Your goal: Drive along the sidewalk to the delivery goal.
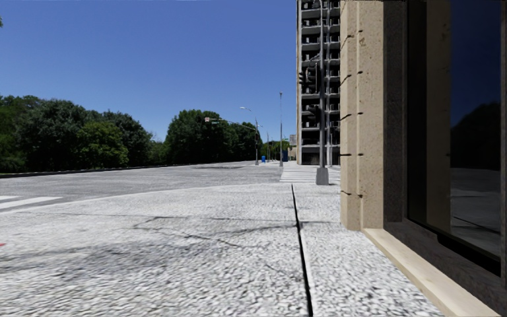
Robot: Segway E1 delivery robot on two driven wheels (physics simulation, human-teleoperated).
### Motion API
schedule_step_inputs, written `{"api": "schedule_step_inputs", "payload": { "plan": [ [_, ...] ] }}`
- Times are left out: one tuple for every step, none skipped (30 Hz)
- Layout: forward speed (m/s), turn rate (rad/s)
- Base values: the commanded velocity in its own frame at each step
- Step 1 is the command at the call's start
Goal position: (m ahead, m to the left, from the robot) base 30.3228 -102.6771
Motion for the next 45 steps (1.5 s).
{"api": "schedule_step_inputs", "payload": {
  "plan": [
    [1.57, 0.0],
    [2.0, 0.0],
    [2.0, 0.0],
    [2.0, 0.0],
    [2.0, 0.0],
    [2.0, 0.0],
    [2.0, 0.0],
    [2.0, 0.0],
    [2.0, 0.0],
    [2.0, 0.0],
    [2.0, 0.0],
    [2.0, 0.0],
    [2.0, 0.0],
    [2.0, 0.0],
    [2.0, 0.0],
    [2.0, 0.0],
    [2.0, 0.0],
    [2.0, 0.0],
    [2.0, 0.0],
    [2.0, 0.0],
    [2.0, 0.0],
    [2.0, 0.0],
    [2.0, 0.0],
    [2.0, 0.0],
    [2.0, 0.0],
    [2.0, 0.0],
    [2.0, 0.0],
    [2.0, 0.0],
    [2.0, 0.0],
    [2.0, 0.0],
    [2.0, 0.0],
    [2.0, -0.02],
    [2.0, -0.11],
    [2.0, -0.15],
    [2.0, -0.17],
    [2.0, -0.17],
    [2.0, -0.22],
    [2.0, -0.26],
    [2.0, -0.27],
    [2.0, -0.27],
    [2.0, -0.27],
    [2.0, -0.27],
    [2.0, -0.27],
    [2.0, -0.27],
    [2.0, -0.27]
  ]
}}
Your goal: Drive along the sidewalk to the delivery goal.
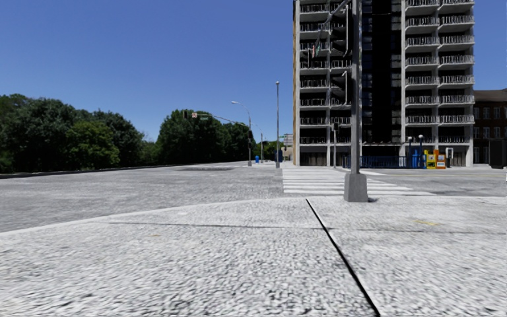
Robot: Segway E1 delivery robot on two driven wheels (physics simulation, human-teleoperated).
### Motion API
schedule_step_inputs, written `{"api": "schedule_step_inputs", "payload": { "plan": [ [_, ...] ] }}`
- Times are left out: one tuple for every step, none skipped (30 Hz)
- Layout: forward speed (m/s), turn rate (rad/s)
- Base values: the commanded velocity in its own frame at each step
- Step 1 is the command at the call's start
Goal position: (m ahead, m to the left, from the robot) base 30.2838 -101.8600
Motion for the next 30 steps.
{"api": "schedule_step_inputs", "payload": {
  "plan": [
    [2.0, -0.27],
    [2.0, -0.27],
    [2.0, -0.28],
    [2.0, -0.33],
    [2.0, -0.38],
    [2.0, -0.38],
    [2.0, -0.39],
    [2.0, -0.4],
    [2.0, -0.4],
    [2.0, -0.4],
    [2.0, -0.4],
    [2.0, -0.4],
    [2.0, -0.4],
    [2.0, -0.4],
    [2.0, -0.4],
    [2.0, -0.4],
    [2.0, -0.4],
    [2.0, -0.4],
    [2.0, -0.4],
    [2.0, -0.4],
    [2.0, -0.4],
    [2.0, -0.4],
    [2.0, -0.4],
    [2.0, -0.4],
    [2.0, -0.4],
    [2.0, -0.4],
    [2.0, -0.4],
    [2.0, -0.37],
    [2.0, -0.12],
    [2.0, -0.02]
  ]
}}
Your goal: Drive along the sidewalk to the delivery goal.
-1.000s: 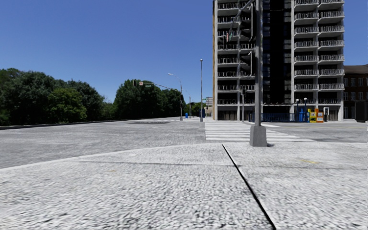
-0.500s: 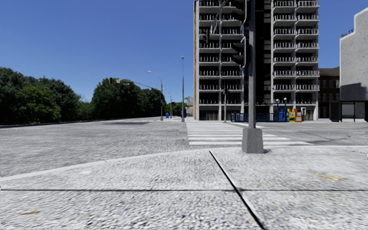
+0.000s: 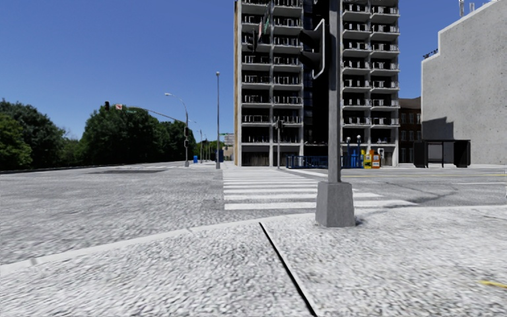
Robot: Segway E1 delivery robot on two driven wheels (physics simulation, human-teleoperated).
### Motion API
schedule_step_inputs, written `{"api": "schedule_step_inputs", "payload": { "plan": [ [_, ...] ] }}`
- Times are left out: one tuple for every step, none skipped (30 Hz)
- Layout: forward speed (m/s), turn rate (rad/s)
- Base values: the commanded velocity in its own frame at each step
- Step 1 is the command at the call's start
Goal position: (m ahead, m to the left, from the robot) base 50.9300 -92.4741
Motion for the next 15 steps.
{"api": "schedule_step_inputs", "payload": {
  "plan": [
    [2.0, -0.02],
    [2.0, 0.0],
    [2.0, 0.0],
    [2.0, 0.0],
    [2.0, 0.0],
    [2.0, 0.0],
    [2.0, 0.0],
    [2.0, 0.0],
    [2.0, 0.0],
    [2.0, 0.0],
    [2.0, 0.0],
    [2.0, 0.0],
    [2.0, 0.0],
    [2.0, 0.0],
    [2.0, 0.0]
  ]
}}
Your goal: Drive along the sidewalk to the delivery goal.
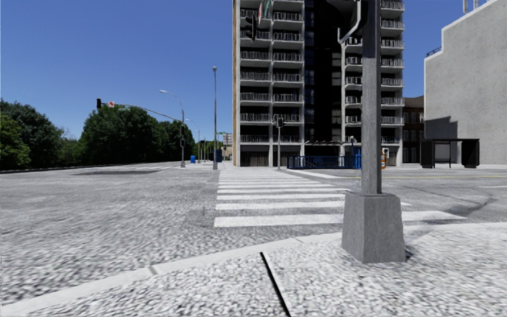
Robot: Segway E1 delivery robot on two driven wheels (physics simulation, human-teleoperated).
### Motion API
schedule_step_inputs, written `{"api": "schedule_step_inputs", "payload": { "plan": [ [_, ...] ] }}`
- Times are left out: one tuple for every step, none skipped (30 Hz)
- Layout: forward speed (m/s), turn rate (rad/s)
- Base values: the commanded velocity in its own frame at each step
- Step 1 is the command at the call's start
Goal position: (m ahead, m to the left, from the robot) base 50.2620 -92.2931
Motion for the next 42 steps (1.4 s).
{"api": "schedule_step_inputs", "payload": {
  "plan": [
    [2.0, 0.0],
    [2.0, 0.0],
    [2.0, 0.0],
    [2.0, 0.0],
    [2.0, 0.0],
    [2.0, 0.0],
    [2.0, 0.0],
    [2.0, 0.0],
    [2.0, 0.0],
    [2.0, 0.0],
    [2.0, 0.0],
    [2.0, 0.0],
    [2.0, 0.0],
    [2.0, 0.0],
    [2.0, 0.0],
    [2.0, 0.0],
    [2.0, 0.0],
    [2.0, 0.0],
    [2.0, 0.0],
    [2.0, 0.0],
    [2.0, 0.0],
    [2.0, 0.0],
    [2.0, 0.0],
    [2.0, 0.0],
    [2.0, 0.0],
    [2.0, 0.0],
    [2.0, 0.0],
    [2.0, 0.0],
    [2.0, 0.0],
    [2.0, 0.0],
    [2.0, 0.0],
    [1.96, 0.0],
    [1.9, 0.0],
    [1.9, 0.0],
    [1.73, 0.0],
    [1.63, 0.0],
    [1.57, 0.0],
    [1.57, 0.0],
    [1.53, 0.0],
    [1.52, 0.0],
    [1.52, 0.0],
    [1.43, 0.0]
  ]
}}
